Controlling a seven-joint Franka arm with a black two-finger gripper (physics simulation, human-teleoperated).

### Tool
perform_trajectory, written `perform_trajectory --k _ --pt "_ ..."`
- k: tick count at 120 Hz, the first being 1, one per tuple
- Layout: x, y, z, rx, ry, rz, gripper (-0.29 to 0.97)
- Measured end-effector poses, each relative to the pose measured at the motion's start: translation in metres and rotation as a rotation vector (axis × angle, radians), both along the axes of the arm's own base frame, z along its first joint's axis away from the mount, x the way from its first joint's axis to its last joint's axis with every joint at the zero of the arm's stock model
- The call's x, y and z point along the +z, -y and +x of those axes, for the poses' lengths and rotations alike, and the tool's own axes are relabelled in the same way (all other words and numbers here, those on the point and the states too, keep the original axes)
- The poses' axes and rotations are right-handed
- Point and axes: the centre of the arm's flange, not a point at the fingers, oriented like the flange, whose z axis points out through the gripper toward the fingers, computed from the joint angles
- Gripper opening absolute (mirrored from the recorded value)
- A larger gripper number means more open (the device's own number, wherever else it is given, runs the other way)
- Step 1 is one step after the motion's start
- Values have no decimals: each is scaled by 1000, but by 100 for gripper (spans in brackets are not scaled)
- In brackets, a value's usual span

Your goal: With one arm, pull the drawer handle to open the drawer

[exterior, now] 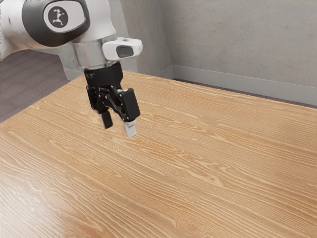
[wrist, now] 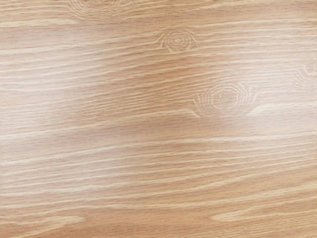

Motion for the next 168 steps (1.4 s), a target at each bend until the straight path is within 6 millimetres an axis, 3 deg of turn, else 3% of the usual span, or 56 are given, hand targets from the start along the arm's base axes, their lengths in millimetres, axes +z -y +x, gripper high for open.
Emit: perform_trajectory --k 23,44,54,71,86,121,155,168 --pt "11 11 13 -4 124 -15 66" --pt "-3 15 47 71 144 -56 66" --pt "-8 61 75 44 173 -85 66" --pt "-33 129 98 9 198 -143 65" --pt "-47 169 107 5 222 -196 64" --pt "-68 217 129 80 294 -329 64" --pt "-115 257 154 156 326 -420 63" --pt "-124 264 159 198 323 -477 63"
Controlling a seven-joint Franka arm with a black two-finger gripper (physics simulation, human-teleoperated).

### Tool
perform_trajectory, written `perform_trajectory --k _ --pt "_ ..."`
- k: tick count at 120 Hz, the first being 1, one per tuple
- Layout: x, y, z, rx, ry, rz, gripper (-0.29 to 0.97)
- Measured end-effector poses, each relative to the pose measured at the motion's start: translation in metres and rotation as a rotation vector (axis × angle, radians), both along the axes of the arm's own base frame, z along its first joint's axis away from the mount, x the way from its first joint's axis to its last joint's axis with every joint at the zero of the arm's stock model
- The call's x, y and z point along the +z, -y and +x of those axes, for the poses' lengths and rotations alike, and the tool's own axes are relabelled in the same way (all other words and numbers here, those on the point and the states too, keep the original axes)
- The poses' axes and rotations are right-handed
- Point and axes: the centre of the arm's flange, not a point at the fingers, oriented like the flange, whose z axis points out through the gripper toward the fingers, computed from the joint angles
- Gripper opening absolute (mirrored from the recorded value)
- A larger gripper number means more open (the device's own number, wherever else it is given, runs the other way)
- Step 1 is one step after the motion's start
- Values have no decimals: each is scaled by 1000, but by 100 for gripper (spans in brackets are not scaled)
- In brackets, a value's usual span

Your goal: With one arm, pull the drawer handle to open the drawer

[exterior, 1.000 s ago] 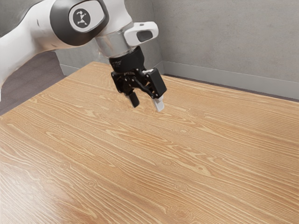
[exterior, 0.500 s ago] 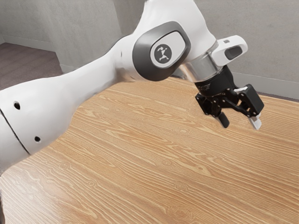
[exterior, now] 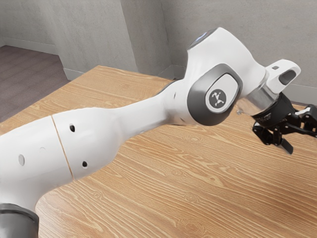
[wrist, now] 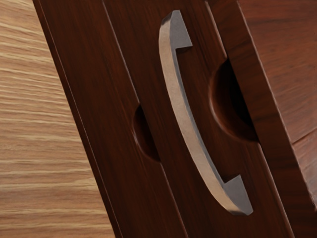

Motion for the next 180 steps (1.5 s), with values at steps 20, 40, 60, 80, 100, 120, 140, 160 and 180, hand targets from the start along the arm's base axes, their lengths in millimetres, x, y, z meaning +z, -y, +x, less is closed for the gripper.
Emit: perform_trajectory --k 20,40,60,80,100,120,140,160,180 --pt "-4 5 4 50 -14 -68 62" --pt "-18 -2 15 97 -32 -95 62" --pt "-25 -18 28 135 -40 -107 61" --pt "-40 -37 55 141 -46 -147 60" --pt "-31 -19 46 81 -29 -132 61" --pt "-43 -7 45 60 -38 -124 61" --pt "-46 -5 46 58 -35 -124 60" --pt "-44 -4 47 72 -16 -105 57" --pt "-42 -2 47 80 -12 -100 50"
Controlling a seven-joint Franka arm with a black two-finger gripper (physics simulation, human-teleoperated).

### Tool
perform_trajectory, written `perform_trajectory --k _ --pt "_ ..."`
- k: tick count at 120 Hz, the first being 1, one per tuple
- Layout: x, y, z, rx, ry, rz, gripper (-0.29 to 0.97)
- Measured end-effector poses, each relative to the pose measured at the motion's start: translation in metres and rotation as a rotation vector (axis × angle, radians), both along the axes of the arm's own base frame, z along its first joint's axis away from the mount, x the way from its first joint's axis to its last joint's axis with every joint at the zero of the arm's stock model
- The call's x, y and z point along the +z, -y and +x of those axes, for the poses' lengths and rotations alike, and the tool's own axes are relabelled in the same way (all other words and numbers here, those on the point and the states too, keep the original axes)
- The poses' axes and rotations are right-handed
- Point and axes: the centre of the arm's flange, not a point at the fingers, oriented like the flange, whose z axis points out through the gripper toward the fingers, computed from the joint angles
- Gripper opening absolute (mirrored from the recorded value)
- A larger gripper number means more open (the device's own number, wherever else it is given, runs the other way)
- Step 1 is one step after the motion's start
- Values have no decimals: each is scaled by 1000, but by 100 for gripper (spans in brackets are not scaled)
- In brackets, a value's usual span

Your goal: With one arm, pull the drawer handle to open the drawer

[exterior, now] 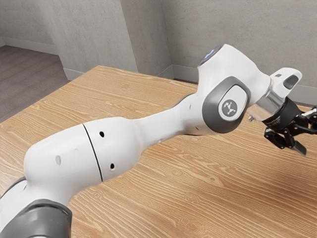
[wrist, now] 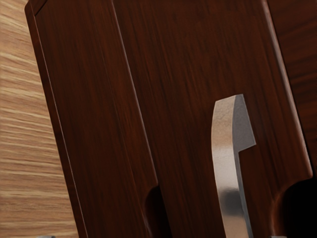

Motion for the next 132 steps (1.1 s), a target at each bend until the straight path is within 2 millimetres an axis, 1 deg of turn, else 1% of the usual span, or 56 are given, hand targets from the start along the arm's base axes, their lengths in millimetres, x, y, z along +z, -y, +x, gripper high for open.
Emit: perform_trajectory --k 21,39,54,64,83,92,104,132 --pt "2 -1 0 10 4 10 46" --pt "4 -9 2 26 7 25 45" --pt "8 -15 3 35 9 34 44" --pt "8 -20 3 40 3 46 44" --pt "5 -22 3 38 -9 69 44" --pt "10 -24 1 37 -11 81 43" --pt "16 -31 0 45 -15 97 43" --pt "16 -41 -1 61 -52 113 43"
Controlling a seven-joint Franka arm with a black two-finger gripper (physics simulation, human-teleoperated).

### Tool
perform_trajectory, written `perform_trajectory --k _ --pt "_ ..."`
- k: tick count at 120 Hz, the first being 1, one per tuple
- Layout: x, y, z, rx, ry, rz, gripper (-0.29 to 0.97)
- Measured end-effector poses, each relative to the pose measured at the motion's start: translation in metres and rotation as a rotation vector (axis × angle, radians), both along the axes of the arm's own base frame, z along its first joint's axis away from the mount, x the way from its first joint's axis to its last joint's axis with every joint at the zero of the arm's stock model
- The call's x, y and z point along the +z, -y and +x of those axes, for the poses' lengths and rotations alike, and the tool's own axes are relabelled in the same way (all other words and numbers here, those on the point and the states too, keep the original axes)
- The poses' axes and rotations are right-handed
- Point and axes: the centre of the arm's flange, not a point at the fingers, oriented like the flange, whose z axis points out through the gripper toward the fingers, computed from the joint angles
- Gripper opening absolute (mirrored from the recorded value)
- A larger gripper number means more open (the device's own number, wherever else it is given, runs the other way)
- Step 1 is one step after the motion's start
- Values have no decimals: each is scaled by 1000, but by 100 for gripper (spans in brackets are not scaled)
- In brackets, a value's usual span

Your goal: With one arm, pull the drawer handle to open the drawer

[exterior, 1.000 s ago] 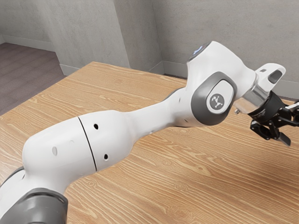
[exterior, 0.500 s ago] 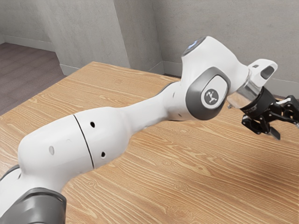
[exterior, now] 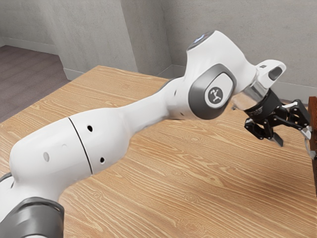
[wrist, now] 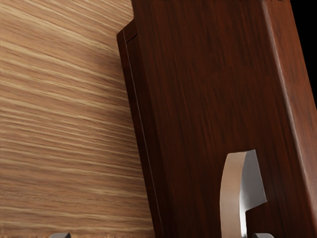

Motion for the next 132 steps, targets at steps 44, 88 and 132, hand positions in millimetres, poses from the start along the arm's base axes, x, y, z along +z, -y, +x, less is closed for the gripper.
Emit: perform_trajectory --k 44,88,132 --pt "3 -16 -7 16 -68 34 43" --pt "0 -27 -19 23 -144 80 43" --pt "1 -42 -28 43 -188 98 42"
